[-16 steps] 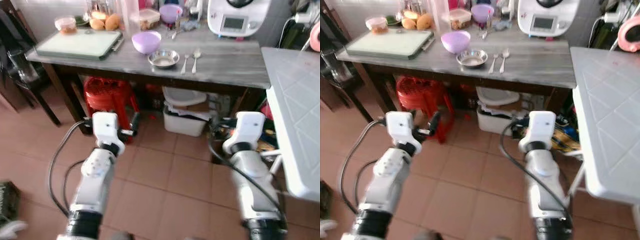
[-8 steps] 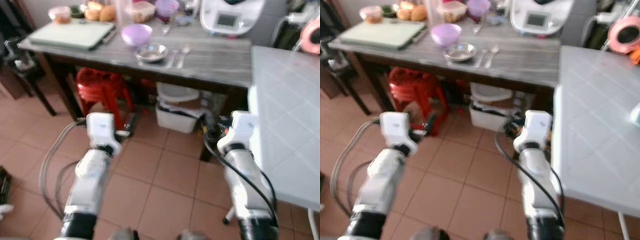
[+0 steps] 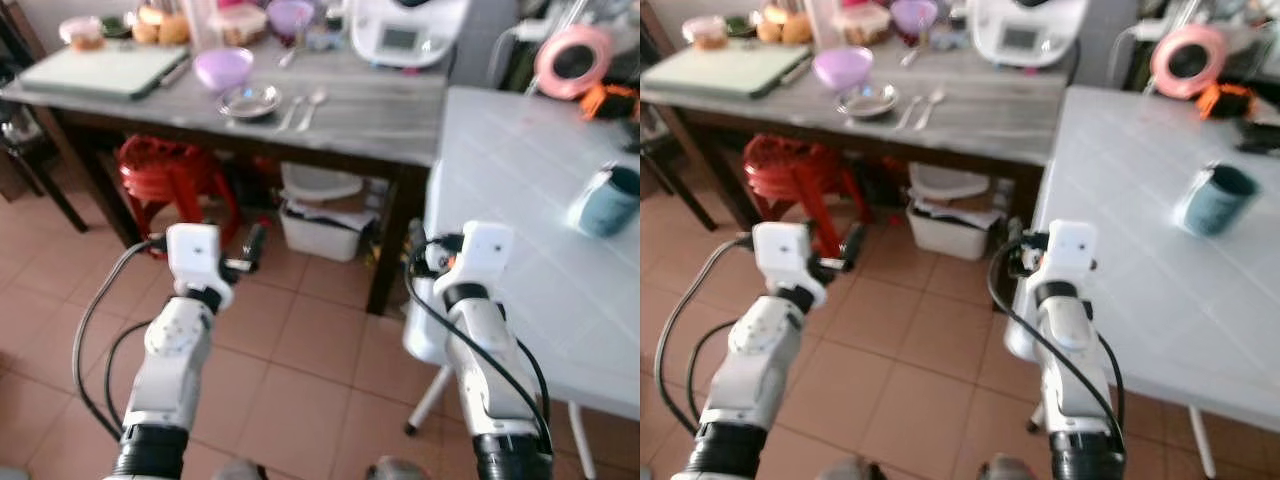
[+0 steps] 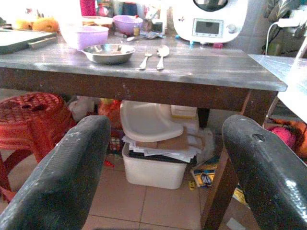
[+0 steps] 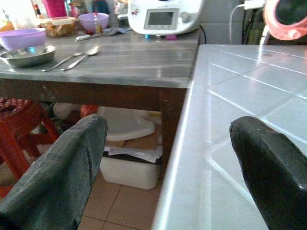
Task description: Setting the table
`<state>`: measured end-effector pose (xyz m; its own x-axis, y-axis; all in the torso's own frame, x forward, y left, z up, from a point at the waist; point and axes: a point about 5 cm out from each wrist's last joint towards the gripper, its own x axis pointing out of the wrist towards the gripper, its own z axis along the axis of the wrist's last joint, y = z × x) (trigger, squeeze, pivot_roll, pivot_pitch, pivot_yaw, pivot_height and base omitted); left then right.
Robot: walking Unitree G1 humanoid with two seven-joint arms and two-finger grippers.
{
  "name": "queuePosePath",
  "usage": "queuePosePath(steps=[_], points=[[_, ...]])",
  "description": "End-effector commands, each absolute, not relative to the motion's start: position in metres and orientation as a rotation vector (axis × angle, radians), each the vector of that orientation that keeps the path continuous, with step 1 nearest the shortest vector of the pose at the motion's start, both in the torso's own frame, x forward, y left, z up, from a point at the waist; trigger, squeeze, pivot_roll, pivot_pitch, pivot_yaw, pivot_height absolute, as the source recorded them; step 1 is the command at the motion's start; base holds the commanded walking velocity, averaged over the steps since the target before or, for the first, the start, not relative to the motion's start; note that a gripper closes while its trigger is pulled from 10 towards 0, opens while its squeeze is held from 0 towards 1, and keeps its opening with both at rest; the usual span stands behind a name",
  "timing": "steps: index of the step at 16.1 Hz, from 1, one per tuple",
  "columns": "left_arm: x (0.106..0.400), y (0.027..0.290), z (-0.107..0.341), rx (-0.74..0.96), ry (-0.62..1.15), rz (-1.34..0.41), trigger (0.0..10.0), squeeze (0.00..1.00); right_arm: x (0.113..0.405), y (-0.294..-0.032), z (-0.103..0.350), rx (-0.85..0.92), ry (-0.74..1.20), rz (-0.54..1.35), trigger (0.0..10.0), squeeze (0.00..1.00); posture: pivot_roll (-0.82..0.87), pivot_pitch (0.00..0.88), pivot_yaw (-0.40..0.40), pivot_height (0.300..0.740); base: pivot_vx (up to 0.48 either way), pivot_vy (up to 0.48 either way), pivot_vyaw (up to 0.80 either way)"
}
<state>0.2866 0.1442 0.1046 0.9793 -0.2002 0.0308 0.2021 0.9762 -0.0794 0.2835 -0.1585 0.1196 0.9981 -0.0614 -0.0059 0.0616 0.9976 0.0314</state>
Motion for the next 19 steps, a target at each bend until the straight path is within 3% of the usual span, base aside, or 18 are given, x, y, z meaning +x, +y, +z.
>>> queuePosePath(steps=[1, 8, 13, 19], points=[[0.287, 0.136, 0.107, -0.089, -0.024, -0.225, 10.0, 0.00, 0.283, -0.167, 0.119, 0.018, 0.012, -0.087, 10.0, 0.00, -0.05, 0.000, 0.044, 0.740, 0.000, -0.330, -0.76], [0.285, 0.137, 0.107, -0.076, -0.018, -0.219, 10.0, 0.00, 0.281, -0.169, 0.117, -0.009, 0.001, -0.111, 10.0, 0.00, -0.04, 0.000, 0.040, 0.740, 0.000, -0.307, -0.07], [0.287, 0.138, 0.112, -0.074, -0.044, -0.230, 10.0, 0.00, 0.288, -0.165, 0.121, -0.026, -0.019, -0.102, 10.0, 0.00, -0.03, 0.005, 0.054, 0.740, 0.000, 0.000, 0.00], [0.285, 0.134, 0.114, -0.088, -0.055, -0.248, 10.0, 0.00, 0.289, -0.163, 0.121, -0.039, -0.026, -0.072, 10.0, 0.00, -0.03, 0.018, 0.054, 0.740, 0.276, 0.000, 0.00]])
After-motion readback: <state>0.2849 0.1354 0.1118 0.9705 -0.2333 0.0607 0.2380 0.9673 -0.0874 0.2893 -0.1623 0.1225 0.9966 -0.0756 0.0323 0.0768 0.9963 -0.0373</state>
